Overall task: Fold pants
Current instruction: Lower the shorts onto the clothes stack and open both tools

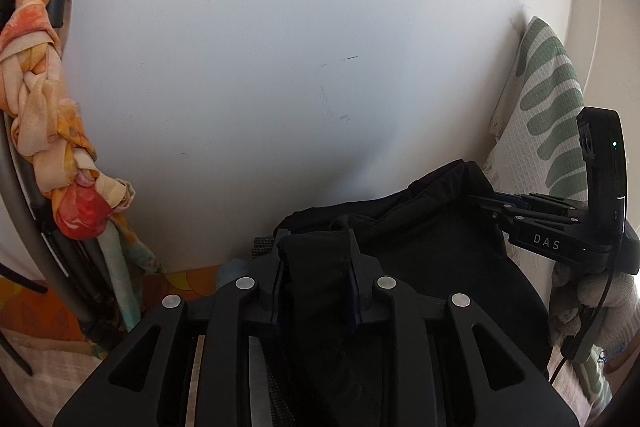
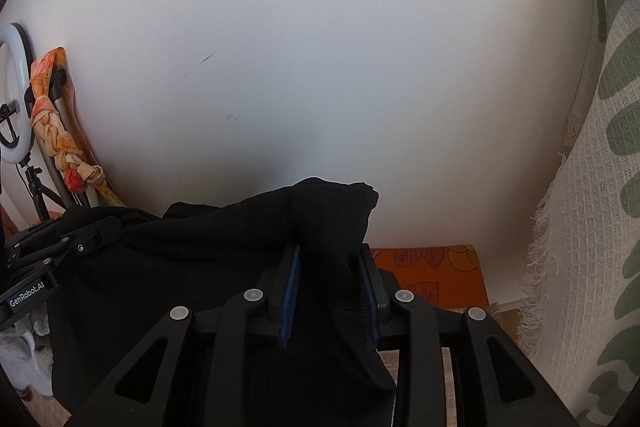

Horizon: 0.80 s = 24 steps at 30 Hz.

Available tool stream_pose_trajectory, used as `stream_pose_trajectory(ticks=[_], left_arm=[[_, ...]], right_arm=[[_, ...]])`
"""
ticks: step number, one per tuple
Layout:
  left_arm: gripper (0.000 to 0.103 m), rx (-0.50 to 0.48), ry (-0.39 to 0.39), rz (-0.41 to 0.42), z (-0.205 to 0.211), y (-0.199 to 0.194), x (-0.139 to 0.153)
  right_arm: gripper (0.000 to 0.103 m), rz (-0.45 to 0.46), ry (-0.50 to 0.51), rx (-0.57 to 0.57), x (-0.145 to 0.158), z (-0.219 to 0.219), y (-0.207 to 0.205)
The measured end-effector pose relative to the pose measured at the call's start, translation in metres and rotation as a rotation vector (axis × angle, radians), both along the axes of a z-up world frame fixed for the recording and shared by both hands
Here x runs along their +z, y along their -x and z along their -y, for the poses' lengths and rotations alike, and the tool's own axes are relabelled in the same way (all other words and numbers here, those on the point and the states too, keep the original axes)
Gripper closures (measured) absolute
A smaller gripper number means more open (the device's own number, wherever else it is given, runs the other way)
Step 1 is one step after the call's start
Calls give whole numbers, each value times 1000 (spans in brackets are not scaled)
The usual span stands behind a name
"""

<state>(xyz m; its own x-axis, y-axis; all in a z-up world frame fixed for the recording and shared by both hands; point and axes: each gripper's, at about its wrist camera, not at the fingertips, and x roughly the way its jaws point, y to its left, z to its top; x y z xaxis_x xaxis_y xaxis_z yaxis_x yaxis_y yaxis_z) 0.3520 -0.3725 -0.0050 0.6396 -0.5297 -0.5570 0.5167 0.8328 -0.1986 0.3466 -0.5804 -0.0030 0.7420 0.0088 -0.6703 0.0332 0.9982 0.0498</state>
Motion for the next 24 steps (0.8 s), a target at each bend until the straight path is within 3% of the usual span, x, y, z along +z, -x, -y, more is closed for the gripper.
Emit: stream_pose_trajectory(ticks=[6, 9, 13, 15, 19, 21, 24], left_arm=[[76, 5, -55, 34, 6, 0, -1], [59, 32, -76, 56, 7, -1, 2], [50, 43, -89, 72, 5, -4, 7], [43, 52, -105, 84, 1, -4, 10], [43, 70, -124, 93, -5, -3, 10], [43, 73, -121, 96, -10, -1, 12], [43, 75, -106, 87, -21, 3, 18]], right_arm=[[74, -23, 39, -17, -8, -1, 1], [74, -42, 45, -38, -16, 1, 0], [73, -63, 53, -64, -22, 2, -4], [65, -70, 50, -86, -22, 5, -4], [59, -73, 60, -111, -17, 8, 1], [48, -66, 71, -119, -13, 9, 7], [43, -52, 85, -142, -3, 9, 19]])
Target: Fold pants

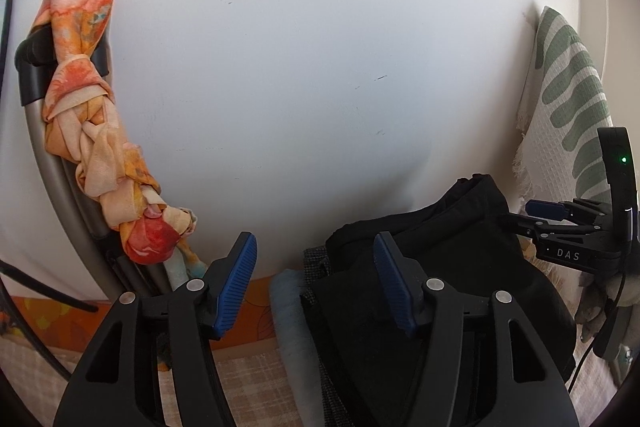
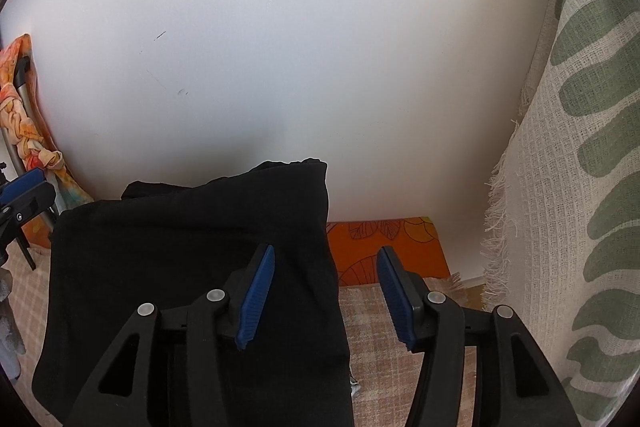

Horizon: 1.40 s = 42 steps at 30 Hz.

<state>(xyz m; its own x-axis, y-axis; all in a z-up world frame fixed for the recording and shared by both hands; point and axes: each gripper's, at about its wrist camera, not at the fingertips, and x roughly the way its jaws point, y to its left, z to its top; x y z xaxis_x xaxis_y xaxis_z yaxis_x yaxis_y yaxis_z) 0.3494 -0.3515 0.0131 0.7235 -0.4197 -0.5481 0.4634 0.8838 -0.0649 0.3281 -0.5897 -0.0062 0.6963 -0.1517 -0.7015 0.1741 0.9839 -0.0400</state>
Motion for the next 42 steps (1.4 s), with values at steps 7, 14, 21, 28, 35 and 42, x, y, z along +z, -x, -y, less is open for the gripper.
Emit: stream_pose_trajectory(ticks=[7, 14, 21, 28, 35, 42], left_arm=[[43, -30, 2, 9, -27, 32, 18], [41, -78, 21, 43, -61, 89, 47], [38, -107, 29, 58, -95, 151, 68], [28, -96, 49, 65, -143, 207, 80], [23, -63, 64, 66, -183, 255, 80], [22, -35, 50, 39, -209, 293, 63]], right_arm=[[31, 82, 9, -13, 33, -13, 46], [30, 144, 37, 20, 62, -66, 120], [21, 180, 41, 44, 77, -119, 188], [20, 211, 30, 52, 81, -170, 249], [14, 226, 35, 57, 79, -207, 292], [11, 230, 29, 56, 66, -237, 322]])
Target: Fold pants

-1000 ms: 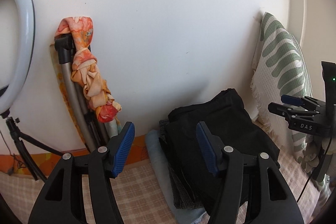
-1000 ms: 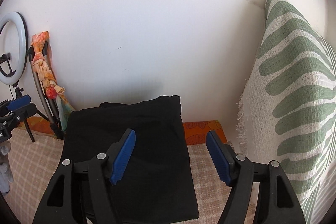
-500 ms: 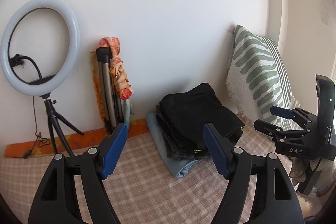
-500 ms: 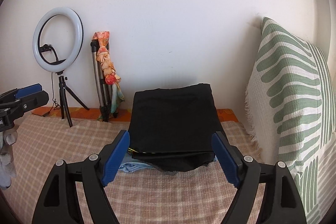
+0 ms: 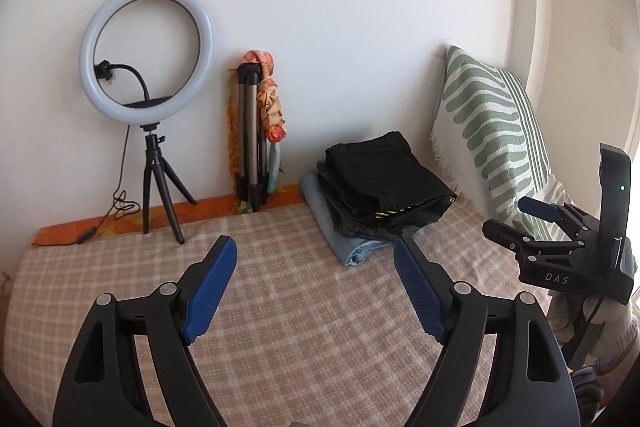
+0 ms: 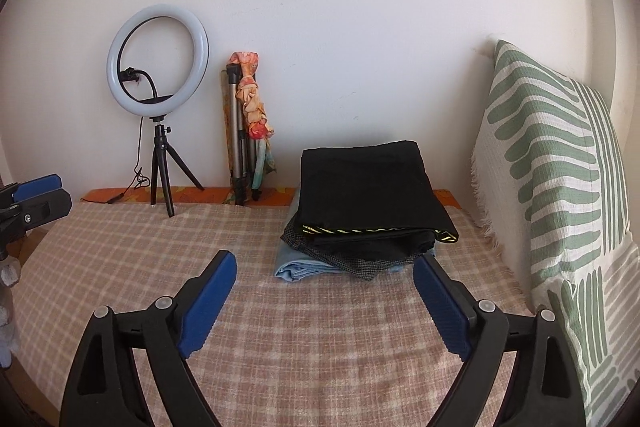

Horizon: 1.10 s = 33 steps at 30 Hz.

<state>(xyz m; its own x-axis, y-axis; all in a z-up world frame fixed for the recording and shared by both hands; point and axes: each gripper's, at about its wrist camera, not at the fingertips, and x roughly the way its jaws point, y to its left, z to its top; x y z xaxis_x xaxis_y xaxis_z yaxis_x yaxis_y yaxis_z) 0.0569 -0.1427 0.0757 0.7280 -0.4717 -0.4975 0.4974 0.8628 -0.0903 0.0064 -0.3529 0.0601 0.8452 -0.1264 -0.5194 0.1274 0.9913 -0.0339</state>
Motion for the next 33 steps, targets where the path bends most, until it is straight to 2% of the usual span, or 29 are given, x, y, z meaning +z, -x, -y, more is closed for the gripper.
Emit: stream_pose_trajectory(ticks=[8, 17, 26, 33], left_arm=[[22, 53, -30, -3, -23, 26, -27], [22, 118, -16, -22, -45, 27, -50], [22, 126, -41, -39, -50, 25, -64], [22, 118, -77, -53, -48, 31, -76]], right_arm=[[10, 9, -2, 1, -19, -23, 11], [10, -1, -7, 1, -46, -40, 6], [10, -27, -19, -1, -69, -45, -1], [10, -23, -24, -4, -72, -46, 0]])
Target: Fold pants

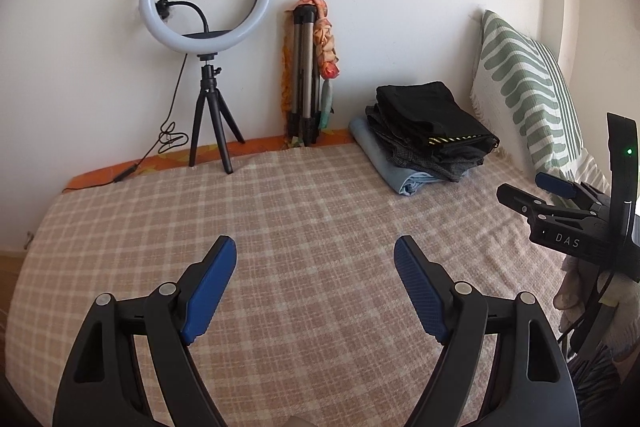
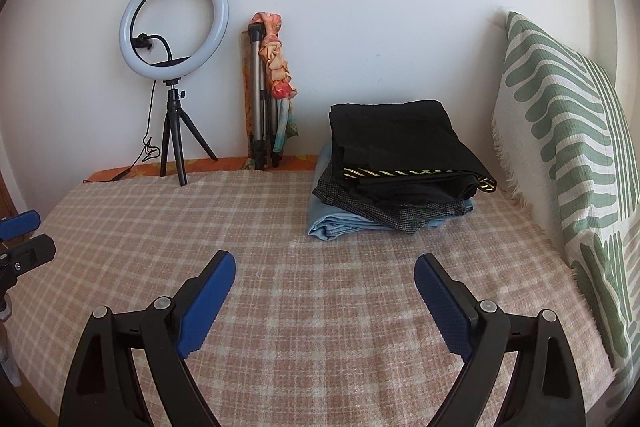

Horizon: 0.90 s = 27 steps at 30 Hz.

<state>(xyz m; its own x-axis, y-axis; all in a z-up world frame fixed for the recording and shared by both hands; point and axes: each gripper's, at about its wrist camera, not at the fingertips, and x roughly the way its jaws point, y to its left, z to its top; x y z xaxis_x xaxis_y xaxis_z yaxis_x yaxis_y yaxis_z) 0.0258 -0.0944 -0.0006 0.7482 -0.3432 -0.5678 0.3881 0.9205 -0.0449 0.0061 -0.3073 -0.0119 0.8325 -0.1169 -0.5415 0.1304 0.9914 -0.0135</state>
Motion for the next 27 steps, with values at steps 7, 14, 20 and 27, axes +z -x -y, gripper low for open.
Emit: stream_pose_trajectory(ticks=[7, 14, 20, 27], left_arm=[[22, 2, -33, -19, 2, 6, -9], [22, 8, -49, -51, 5, 6, -16], [22, 12, -50, -53, 4, 7, -17], [22, 15, -42, -50, 2, 7, -14]], right_arm=[[10, 5, 1, -3, 1, -1, 5], [10, 9, 5, 3, 3, -3, 7], [10, 13, -1, 0, 4, -3, 8], [10, 14, 8, 3, 4, -4, 8]])
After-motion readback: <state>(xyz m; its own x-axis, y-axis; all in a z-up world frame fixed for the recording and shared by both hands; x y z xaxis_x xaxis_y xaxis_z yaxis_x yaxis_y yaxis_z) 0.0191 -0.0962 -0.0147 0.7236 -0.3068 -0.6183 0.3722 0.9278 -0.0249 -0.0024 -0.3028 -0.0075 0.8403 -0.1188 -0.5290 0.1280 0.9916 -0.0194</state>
